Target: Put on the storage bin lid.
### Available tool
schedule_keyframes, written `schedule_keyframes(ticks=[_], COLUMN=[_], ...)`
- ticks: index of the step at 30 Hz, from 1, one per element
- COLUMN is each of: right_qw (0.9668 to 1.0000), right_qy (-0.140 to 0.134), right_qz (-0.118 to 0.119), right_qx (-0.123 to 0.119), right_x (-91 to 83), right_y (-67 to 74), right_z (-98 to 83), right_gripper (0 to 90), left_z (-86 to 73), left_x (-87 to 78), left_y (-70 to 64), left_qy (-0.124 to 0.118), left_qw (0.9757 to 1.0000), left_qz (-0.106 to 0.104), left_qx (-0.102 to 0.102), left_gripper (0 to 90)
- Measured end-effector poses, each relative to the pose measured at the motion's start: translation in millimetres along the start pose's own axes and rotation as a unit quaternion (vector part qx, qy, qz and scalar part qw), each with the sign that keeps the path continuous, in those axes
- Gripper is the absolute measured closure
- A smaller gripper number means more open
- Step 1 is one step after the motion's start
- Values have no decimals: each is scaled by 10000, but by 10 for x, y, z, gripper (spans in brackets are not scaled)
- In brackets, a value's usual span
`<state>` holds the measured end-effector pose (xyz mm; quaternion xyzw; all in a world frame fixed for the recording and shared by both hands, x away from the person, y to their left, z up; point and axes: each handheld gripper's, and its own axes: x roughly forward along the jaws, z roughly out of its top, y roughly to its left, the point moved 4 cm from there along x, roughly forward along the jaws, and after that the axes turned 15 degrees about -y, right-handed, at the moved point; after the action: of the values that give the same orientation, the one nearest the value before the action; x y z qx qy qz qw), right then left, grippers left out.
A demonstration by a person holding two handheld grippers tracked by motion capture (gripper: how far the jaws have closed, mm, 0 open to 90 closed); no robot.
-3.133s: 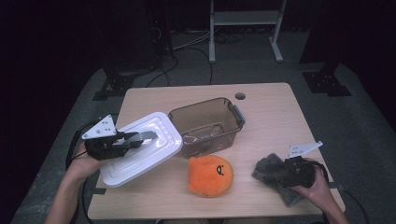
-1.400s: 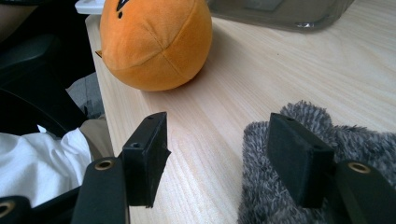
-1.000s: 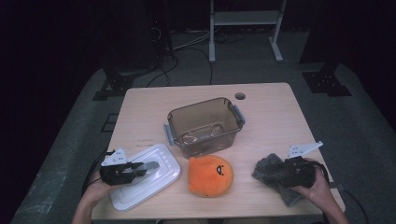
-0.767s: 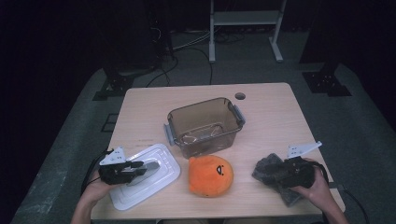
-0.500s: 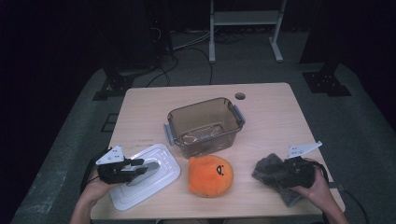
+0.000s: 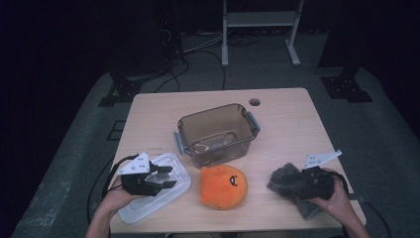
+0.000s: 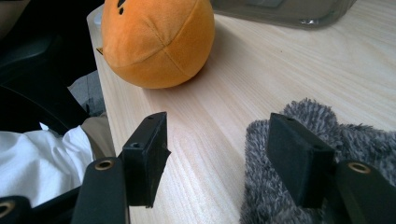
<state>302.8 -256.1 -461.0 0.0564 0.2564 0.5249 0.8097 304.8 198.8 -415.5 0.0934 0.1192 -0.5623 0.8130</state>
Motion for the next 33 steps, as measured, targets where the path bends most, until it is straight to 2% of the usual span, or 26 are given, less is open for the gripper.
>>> schedule_keyframes(ticks=[6,7,11,16,21,24,26,30,33], right_qw=[10000,10000,10000,10000,10000,10000,10000,10000,10000], right_qy=[11,13,40,23,32,27,34,52,57], right_qz=[4,8,18,19,44,42,43,52,56], right_qx=[17,16,9,4,-14,-10,-13,-17,-20], right_x=[1,3,12,11,18,16,14,21,21], right_y=[1,0,0,6,14,16,12,15,17], right_z=[-8,-10,-18,-16,-17,-15,-22,-24,-24], right_gripper=[376,376,376,376,377,376,377,376,376], left_z=[121,121,199,259,337,366,392,397,393], left_x=[241,241,454,646,876,956,1054,1170,1223], left_y=[-128,-128,-217,-280,-347,-369,-390,-406,-418], left_qy=[9,9,48,3,23,18,95,185,232], left_qw=[9995,9995,9985,9976,9960,9955,9953,9943,9940], left_qz=[-289,-289,-495,-664,-852,-901,-889,-941,-969], left_qx=[143,143,230,183,271,282,385,455,449], left_gripper=[424,416,384,372,355,352,317,301,295])
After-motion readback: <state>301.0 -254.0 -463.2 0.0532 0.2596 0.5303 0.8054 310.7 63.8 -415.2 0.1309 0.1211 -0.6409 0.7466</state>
